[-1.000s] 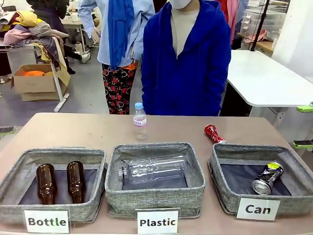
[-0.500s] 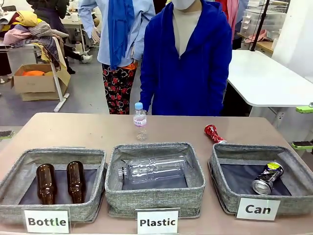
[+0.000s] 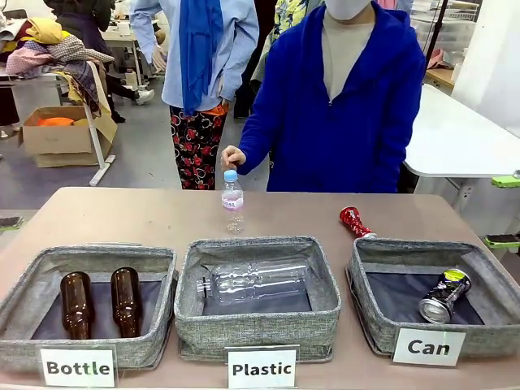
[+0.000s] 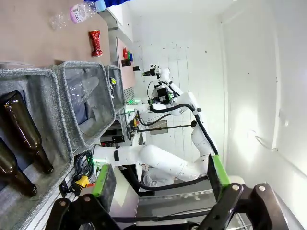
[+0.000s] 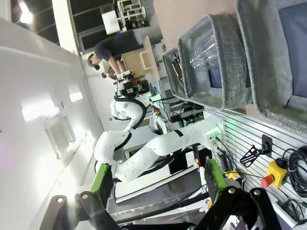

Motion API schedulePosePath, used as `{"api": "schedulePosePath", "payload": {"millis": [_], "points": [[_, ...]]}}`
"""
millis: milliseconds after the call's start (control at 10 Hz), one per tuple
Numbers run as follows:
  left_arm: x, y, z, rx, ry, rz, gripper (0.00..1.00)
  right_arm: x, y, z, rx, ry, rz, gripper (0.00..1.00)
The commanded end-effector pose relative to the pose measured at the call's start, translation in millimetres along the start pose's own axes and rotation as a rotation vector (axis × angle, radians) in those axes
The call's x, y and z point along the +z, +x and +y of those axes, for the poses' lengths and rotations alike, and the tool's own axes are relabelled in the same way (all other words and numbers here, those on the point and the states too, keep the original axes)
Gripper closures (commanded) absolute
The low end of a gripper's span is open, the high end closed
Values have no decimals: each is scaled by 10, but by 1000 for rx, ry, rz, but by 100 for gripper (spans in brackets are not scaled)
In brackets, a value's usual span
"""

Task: Sort the can waste into the basket.
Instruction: Pick up the can waste from the table and place it in the right Fabric basket.

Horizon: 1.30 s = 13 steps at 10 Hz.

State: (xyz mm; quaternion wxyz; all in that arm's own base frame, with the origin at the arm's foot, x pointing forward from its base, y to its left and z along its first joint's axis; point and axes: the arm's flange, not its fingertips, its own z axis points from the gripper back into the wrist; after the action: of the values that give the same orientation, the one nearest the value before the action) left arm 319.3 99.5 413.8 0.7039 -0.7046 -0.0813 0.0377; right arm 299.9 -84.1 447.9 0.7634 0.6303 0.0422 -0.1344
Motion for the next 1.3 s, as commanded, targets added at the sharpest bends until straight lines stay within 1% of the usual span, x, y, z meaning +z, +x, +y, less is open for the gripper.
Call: {"api": "schedulePosePath", "payload": {"millis": [0,100,200,400,500,600,700,800,900,1100,1200], "points": [[9,-33,-28,-17,-5,10,0,-127,5,156,7,-173,-59,0],[9,-33,-28,-17,-5,10,0,-315,124,361,36,-339,-82,0],[9,-33,-28,-17,-5,10,0,-489,325,545,31,-515,-168,0],[9,-33,-28,-17,-5,10,0,-719,636,704,-46,-761,-362,0],[9,-33,-28,-17,-5,10,0,-827,730,728,-58,-856,-435,0],[9,-33,-28,-17,-5,10,0,-915,738,740,-10,-885,-449,0],[9,-33,-28,-17,-5,10,0,-898,657,751,58,-825,-443,0],[9,-33,-28,-17,-5,10,0,-793,474,734,106,-745,-413,0],[9,-33,-28,-17,-5,10,0,-926,729,789,68,-845,-464,0],[9,-33,-28,-17,-5,10,0,-926,729,789,68,-845,-464,0],[9,-33,-28,-17,-5,10,0,-888,672,760,80,-823,-442,0]]}}
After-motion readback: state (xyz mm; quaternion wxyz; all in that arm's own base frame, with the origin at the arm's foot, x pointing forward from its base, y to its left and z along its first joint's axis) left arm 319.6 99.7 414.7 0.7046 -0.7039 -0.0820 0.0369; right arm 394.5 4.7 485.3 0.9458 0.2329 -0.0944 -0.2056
